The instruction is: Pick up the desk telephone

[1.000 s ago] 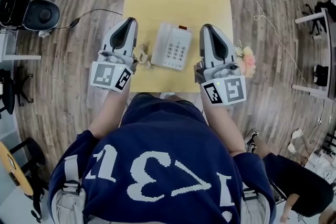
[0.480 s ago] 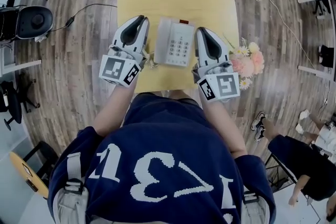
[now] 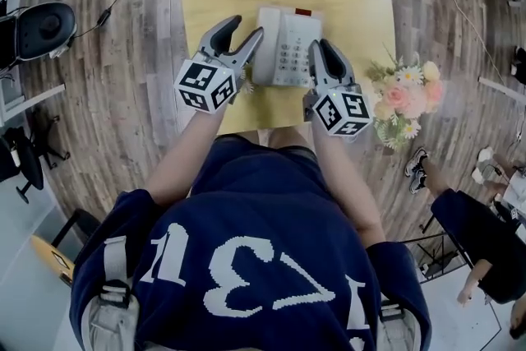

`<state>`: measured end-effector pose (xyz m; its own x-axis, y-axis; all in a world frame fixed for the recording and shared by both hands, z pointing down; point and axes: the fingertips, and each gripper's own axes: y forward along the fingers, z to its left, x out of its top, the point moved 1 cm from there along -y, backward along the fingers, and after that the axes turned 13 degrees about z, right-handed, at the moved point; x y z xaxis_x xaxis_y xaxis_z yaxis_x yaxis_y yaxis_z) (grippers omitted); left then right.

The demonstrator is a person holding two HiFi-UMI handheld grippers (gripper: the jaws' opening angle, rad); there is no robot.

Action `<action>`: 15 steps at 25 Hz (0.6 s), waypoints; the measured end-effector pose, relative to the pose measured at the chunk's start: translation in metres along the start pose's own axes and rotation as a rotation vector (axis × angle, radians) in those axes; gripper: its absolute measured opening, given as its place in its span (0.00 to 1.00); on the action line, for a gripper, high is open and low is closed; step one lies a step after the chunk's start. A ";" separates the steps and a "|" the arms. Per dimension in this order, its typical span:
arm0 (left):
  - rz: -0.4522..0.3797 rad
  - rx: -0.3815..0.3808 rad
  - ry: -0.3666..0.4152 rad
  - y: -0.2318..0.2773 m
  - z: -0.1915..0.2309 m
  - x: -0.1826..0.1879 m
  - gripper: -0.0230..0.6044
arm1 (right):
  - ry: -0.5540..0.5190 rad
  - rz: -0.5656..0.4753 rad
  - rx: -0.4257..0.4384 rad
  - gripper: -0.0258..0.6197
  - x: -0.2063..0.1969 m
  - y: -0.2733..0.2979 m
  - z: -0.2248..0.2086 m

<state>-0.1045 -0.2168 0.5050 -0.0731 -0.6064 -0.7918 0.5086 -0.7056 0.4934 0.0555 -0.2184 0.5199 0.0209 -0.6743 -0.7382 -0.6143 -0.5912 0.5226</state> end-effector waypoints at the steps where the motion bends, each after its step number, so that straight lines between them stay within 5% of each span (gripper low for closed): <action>1: 0.017 -0.005 -0.028 0.004 0.005 -0.007 0.39 | 0.038 0.012 -0.006 0.22 -0.007 0.004 -0.009; 7: 0.102 -0.139 -0.217 0.025 0.013 -0.038 0.47 | 0.162 0.114 0.081 0.37 -0.041 0.027 -0.037; 15: 0.263 -0.309 -0.366 0.036 0.017 -0.060 0.49 | 0.281 0.165 0.265 0.39 -0.044 0.048 -0.047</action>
<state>-0.0960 -0.2124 0.5764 -0.1751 -0.8747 -0.4520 0.7742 -0.4059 0.4857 0.0617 -0.2383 0.5972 0.0968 -0.8665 -0.4897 -0.8085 -0.3554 0.4690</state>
